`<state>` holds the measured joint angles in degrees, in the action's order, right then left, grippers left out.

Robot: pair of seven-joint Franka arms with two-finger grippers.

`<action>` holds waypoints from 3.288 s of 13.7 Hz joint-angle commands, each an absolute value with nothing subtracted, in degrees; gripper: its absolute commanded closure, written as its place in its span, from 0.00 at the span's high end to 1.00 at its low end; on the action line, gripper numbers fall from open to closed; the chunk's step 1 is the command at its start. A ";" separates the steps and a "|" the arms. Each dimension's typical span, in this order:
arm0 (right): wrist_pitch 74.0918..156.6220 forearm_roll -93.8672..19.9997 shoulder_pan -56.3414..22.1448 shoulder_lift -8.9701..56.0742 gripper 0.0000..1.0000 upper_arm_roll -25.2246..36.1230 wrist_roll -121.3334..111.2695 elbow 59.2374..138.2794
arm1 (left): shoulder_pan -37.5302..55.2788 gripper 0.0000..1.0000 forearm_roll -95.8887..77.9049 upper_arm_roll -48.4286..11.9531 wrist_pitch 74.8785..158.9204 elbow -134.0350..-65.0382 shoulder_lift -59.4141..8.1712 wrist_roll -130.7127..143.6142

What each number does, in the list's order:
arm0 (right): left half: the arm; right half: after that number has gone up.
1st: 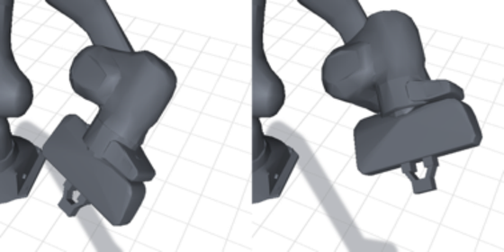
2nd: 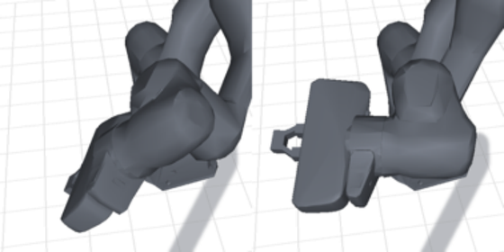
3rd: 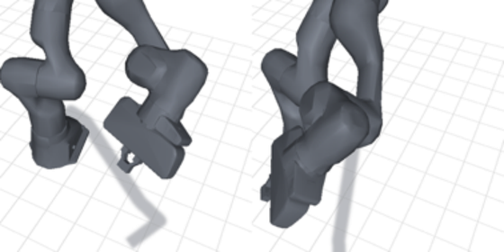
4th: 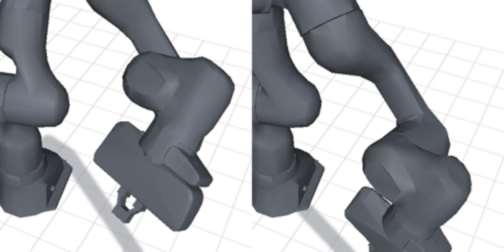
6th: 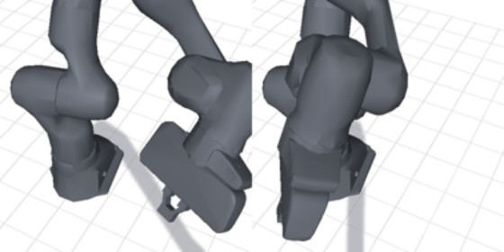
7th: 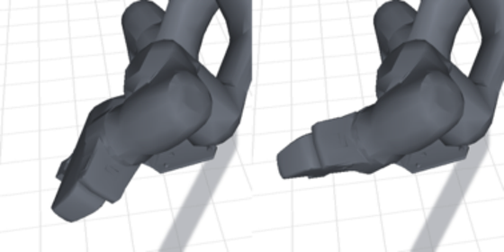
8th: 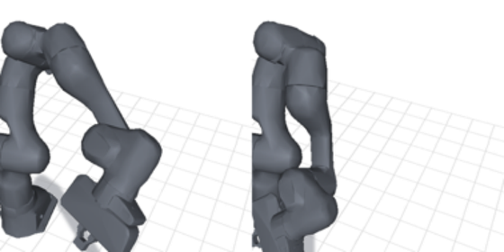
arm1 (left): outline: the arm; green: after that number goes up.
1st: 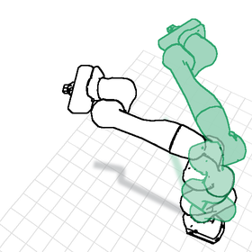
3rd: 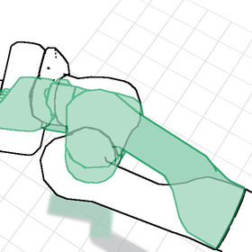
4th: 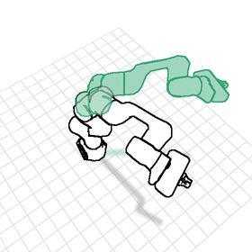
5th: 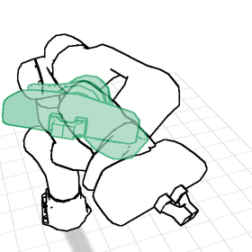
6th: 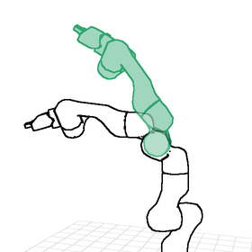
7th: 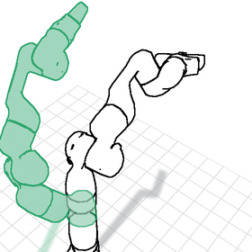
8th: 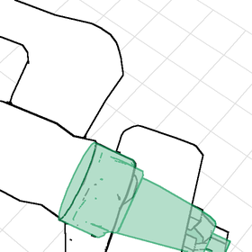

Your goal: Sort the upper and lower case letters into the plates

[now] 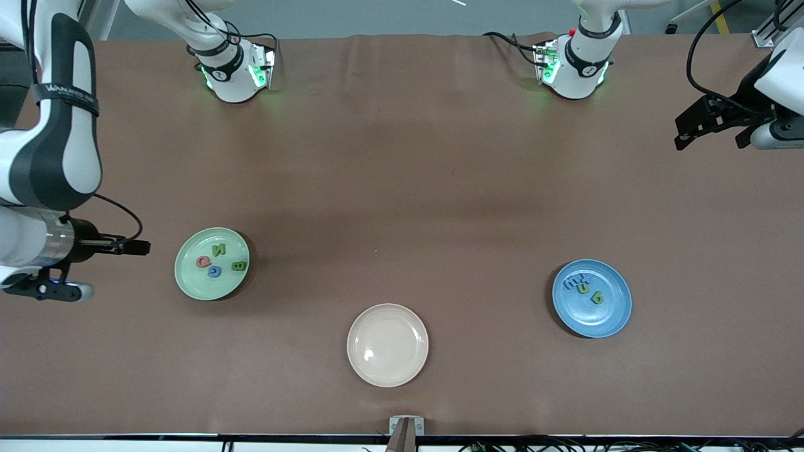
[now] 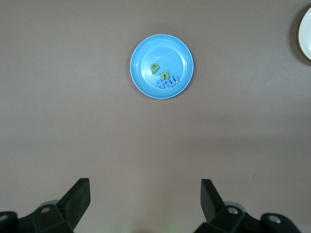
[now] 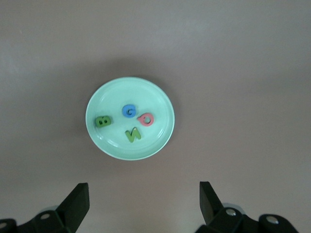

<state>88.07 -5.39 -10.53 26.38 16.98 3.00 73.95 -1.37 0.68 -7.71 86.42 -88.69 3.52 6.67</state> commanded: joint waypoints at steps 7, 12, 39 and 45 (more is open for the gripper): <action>86.57 -5.71 -8.96 25.85 1.00 17.58 2.64 70.05 | -1.32 1.00 1.23 -7.38 86.04 -89.12 4.04 5.27; 85.69 -6.32 -9.14 22.59 1.00 17.31 2.20 71.01 | -1.32 1.00 1.23 -7.65 86.04 -89.12 3.87 5.27; 87.37 -1.67 0.17 0.62 1.00 3.96 -0.18 88.68 | -1.58 1.00 0.18 -7.12 85.52 -87.72 4.31 5.45; 88.50 -1.58 2.37 -0.35 1.00 1.05 0.62 90.79 | -1.58 1.00 0.79 -7.12 85.08 -87.10 3.96 5.62</action>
